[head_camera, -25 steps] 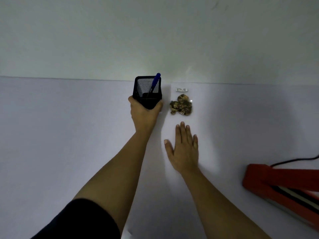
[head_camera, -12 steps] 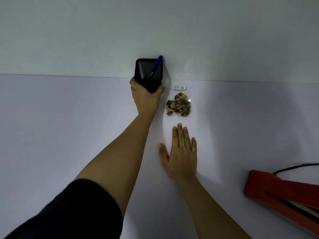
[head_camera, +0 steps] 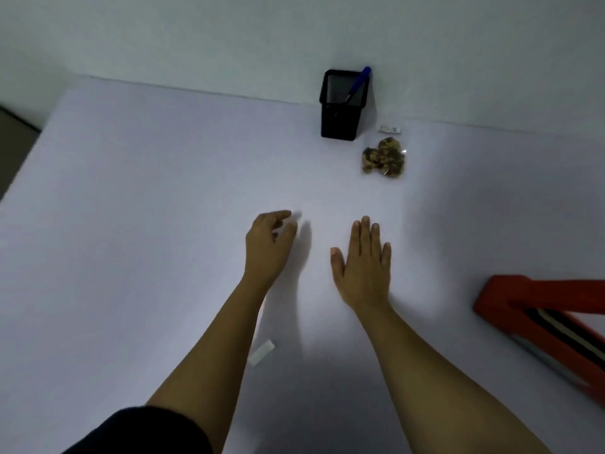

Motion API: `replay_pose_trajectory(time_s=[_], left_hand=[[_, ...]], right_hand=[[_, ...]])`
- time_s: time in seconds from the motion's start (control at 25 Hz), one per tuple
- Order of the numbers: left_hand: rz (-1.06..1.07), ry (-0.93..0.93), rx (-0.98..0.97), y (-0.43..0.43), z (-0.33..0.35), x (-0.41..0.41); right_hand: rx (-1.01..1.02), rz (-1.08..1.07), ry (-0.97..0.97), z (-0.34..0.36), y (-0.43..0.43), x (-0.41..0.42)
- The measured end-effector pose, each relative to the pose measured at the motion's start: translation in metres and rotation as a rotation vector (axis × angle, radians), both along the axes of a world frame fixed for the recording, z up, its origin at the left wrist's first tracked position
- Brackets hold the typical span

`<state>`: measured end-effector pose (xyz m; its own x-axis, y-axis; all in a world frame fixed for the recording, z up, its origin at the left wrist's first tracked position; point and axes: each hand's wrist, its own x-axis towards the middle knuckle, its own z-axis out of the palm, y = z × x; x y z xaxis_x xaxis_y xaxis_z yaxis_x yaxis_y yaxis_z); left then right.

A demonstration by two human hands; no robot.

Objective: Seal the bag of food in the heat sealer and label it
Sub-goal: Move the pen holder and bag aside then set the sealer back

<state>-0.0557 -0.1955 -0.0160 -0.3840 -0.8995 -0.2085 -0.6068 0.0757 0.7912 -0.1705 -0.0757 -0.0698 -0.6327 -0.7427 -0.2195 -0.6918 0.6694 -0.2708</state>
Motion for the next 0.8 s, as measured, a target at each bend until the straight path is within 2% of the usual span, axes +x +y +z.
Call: replay_pose_trajectory(time_s=[0.16,0.28,0.52,0.8], left_hand=[[0.1,-0.202,0.071,0.052,0.004,0.099],[0.072,-0.228,0.06,0.094,-0.002,0.135],[-0.069,-0.307,-0.099,0.138,-0.019,0.143],[0.026,-0.254,-0.064,0.146,-0.018,0.133]], right_hand=[[-0.025,-0.003,0.007,0.002,0.036,0.06],[-0.035,-0.003,0.009,0.001,0.062,0.093],[-0.004,0.033,0.01,0.002,0.088,0.135],[-0.011,0.046,0.029,0.0,0.09,0.137]])
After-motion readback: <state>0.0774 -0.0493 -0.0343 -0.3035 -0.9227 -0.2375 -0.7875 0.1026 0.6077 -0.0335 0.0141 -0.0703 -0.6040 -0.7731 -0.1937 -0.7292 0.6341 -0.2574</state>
